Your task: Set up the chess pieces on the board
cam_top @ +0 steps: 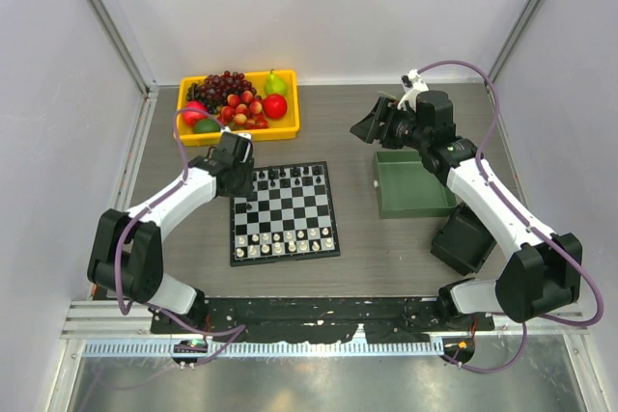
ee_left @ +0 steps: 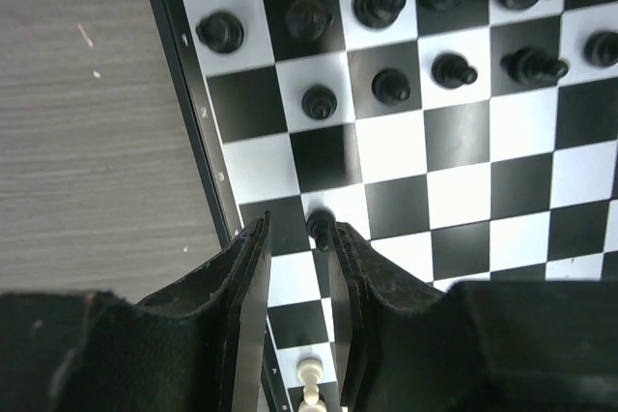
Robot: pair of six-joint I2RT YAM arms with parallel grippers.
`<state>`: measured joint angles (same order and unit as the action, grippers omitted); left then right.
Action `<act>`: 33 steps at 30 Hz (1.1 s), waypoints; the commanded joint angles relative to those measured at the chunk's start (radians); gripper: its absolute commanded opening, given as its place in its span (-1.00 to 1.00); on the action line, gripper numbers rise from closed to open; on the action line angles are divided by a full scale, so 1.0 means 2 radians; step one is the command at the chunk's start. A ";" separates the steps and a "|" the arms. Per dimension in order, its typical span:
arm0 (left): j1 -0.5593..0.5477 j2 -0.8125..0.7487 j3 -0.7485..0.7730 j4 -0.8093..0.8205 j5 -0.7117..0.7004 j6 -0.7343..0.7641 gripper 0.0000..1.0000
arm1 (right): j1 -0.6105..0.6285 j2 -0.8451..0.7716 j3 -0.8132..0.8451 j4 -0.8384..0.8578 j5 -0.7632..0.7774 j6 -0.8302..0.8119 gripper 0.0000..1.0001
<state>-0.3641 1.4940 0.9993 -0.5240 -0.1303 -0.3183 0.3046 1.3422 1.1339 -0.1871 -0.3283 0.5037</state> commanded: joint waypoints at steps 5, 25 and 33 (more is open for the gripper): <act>0.002 -0.017 -0.036 0.030 0.022 -0.013 -0.28 | -0.002 -0.003 0.002 0.019 -0.008 0.002 0.38; 0.000 0.008 -0.038 0.034 0.036 -0.013 -0.34 | -0.003 -0.001 0.001 0.019 -0.008 0.001 0.39; 0.001 0.005 -0.038 0.029 0.036 -0.010 -0.40 | -0.003 0.002 0.001 0.019 -0.009 0.001 0.38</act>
<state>-0.3641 1.5101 0.9230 -0.4866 -0.0681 -0.3370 0.3035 1.3422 1.1332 -0.1875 -0.3347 0.5037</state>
